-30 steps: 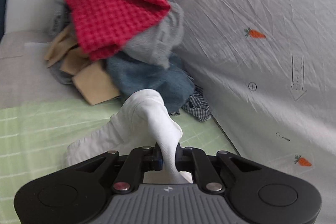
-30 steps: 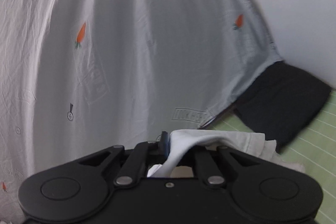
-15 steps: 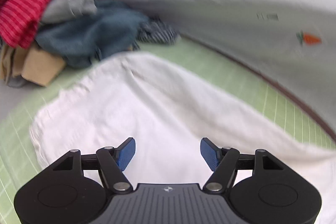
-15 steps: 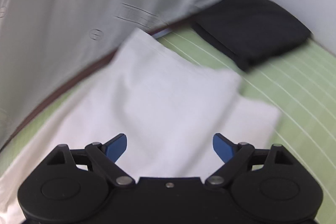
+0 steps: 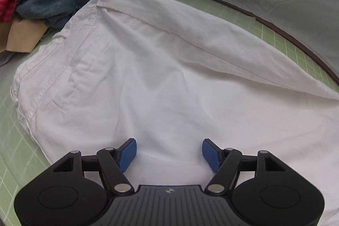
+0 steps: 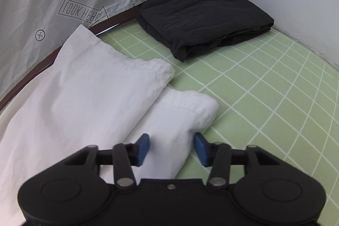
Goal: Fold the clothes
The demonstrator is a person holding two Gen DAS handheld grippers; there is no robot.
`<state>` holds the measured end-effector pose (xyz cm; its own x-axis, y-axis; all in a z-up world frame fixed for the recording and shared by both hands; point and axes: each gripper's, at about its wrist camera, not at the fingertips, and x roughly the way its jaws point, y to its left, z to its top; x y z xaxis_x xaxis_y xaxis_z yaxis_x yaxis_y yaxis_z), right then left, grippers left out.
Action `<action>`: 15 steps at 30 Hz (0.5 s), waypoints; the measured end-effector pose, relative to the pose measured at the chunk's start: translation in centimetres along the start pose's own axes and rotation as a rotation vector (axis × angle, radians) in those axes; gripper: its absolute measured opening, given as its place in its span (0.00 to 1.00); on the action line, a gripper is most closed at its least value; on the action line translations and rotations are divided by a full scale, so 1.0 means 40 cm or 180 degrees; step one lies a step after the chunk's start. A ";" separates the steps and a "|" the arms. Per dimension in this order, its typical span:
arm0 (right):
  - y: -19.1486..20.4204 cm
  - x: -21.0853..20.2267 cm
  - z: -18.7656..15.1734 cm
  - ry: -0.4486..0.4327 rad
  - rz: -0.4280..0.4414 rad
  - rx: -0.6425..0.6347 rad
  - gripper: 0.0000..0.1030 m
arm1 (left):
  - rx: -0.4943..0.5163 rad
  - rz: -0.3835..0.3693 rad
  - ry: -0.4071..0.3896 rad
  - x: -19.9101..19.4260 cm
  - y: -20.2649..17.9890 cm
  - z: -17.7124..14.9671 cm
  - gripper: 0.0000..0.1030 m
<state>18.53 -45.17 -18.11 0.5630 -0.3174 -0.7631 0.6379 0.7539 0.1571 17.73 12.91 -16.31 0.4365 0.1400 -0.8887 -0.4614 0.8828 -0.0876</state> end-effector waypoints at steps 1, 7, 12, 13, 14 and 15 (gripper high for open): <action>-0.014 0.000 0.003 0.0015 0.0127 0.0072 0.03 | 0.0020 0.0000 -0.0007 0.000 0.001 -0.009 0.68; -0.088 -0.079 0.015 -0.0288 0.0231 0.0172 0.02 | 0.0194 0.0036 -0.0008 -0.011 0.004 -0.055 0.68; -0.143 -0.054 -0.015 -0.0051 0.0034 0.0281 0.02 | 0.0314 0.0023 -0.0041 -0.024 0.007 -0.082 0.68; -0.146 -0.044 -0.027 -0.0002 -0.0010 0.0231 0.03 | 0.0320 0.0025 -0.0040 -0.025 0.008 -0.083 0.68; -0.144 -0.044 -0.034 -0.0010 -0.0041 0.0168 0.04 | 0.0313 0.0020 -0.0029 -0.026 0.009 -0.081 0.68; -0.139 -0.051 -0.035 -0.0030 -0.0090 0.0124 0.07 | 0.0283 0.0003 0.0001 -0.025 0.013 -0.076 0.68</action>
<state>13.10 -47.91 -18.33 0.5494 -0.3438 -0.7615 0.6735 0.7216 0.1602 14.72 11.85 -16.81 0.4359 0.1405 -0.8889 -0.3914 0.9190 -0.0466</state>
